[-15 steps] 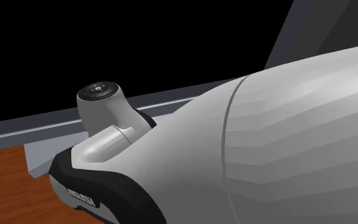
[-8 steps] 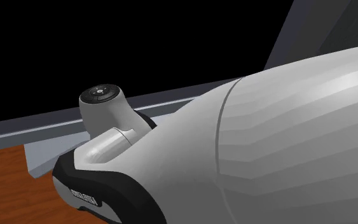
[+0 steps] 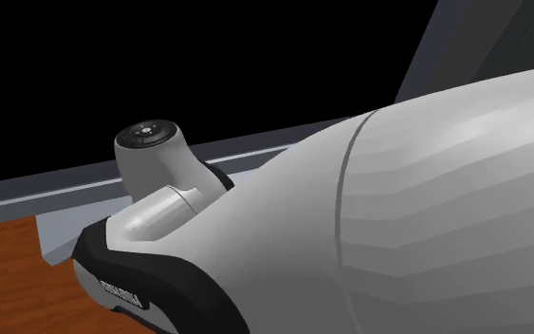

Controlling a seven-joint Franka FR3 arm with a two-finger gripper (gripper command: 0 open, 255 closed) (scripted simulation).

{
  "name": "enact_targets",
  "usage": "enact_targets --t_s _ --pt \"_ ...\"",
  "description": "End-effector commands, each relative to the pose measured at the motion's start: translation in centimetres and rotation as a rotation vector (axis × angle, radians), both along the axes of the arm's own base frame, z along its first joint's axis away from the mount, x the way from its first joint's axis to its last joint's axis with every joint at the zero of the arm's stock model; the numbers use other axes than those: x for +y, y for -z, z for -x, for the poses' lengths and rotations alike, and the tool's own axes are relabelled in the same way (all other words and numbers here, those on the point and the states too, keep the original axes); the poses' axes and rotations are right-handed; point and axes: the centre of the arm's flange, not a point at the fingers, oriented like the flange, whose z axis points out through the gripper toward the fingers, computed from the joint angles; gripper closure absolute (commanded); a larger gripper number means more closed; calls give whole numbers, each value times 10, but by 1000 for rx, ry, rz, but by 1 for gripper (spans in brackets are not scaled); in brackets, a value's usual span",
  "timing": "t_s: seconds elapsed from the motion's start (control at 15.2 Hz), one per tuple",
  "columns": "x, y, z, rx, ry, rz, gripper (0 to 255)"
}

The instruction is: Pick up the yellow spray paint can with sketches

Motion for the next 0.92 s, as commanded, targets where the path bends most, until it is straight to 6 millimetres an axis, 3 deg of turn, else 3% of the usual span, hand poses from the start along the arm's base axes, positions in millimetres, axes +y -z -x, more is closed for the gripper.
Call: enact_targets --t_s 0.0,0.73,0.86 --pt "0 -10 0 0 0 0 255" --pt "0 -69 0 0 0 0 255" --pt "0 -69 0 0 0 0 255"
